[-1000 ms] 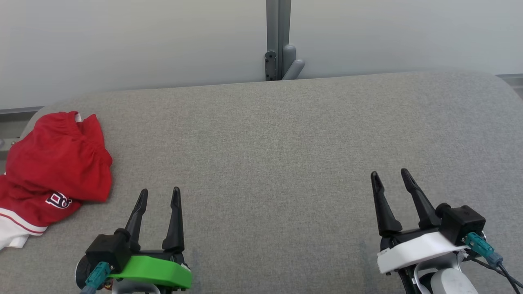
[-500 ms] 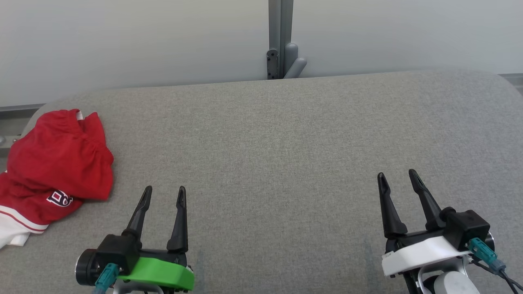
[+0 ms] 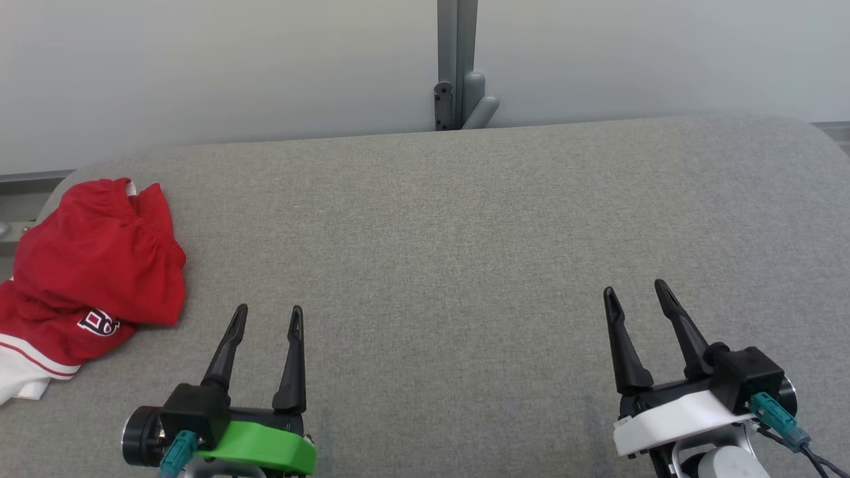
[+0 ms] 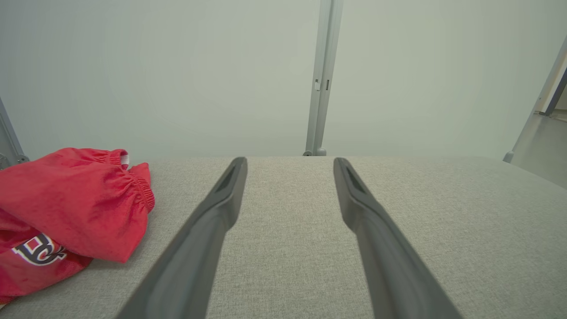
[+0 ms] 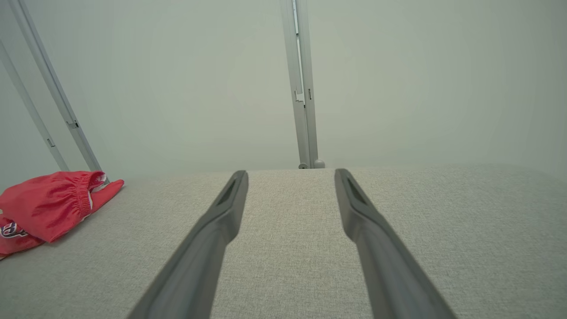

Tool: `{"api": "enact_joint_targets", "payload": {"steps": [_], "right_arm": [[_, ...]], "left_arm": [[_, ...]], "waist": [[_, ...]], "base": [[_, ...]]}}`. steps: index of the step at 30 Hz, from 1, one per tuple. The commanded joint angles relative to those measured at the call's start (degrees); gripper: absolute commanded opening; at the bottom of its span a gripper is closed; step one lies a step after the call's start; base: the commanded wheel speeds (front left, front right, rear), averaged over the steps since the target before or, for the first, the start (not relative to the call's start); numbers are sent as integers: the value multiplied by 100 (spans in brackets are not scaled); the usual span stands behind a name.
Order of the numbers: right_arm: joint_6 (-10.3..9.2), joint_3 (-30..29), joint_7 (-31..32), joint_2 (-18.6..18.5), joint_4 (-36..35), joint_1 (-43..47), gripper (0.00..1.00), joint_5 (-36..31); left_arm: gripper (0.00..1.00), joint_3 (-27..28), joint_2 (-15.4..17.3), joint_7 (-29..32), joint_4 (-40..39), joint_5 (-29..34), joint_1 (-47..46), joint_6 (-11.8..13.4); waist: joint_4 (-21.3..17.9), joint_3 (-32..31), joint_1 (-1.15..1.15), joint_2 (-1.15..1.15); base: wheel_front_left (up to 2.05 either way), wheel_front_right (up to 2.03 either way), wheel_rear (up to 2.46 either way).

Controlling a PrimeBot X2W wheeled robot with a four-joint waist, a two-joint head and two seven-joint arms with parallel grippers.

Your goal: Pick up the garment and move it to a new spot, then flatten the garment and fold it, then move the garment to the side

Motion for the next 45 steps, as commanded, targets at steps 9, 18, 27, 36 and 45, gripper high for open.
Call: {"api": "enact_joint_targets", "payload": {"steps": [9,18,27,36,45], "right_arm": [[1,20,-25,-25,41,84,100,-54],[1,46,-25,-24,12,119,100,-89],[1,128,-25,-24,0,40,100,-87],[0,277,-24,-24,43,-47,100,-58],[0,343,-25,-24,57,27,100,-33]], "left_arm": [[100,-29,36,-17,4,-15,59,37],[100,20,35,-17,22,17,66,93],[100,5,34,-16,7,-5,1,177],[100,202,33,-16,-57,29,45,299],[100,311,33,-16,-154,-160,64,456]], "waist": [[49,-5,0,0],[355,38,0,0],[976,154,0,0],[1414,186,0,0],[1844,167,0,0]], "base": [[0,0,0],[0,0,0],[0,0,0],[0,0,0],[0,0,0]]}}
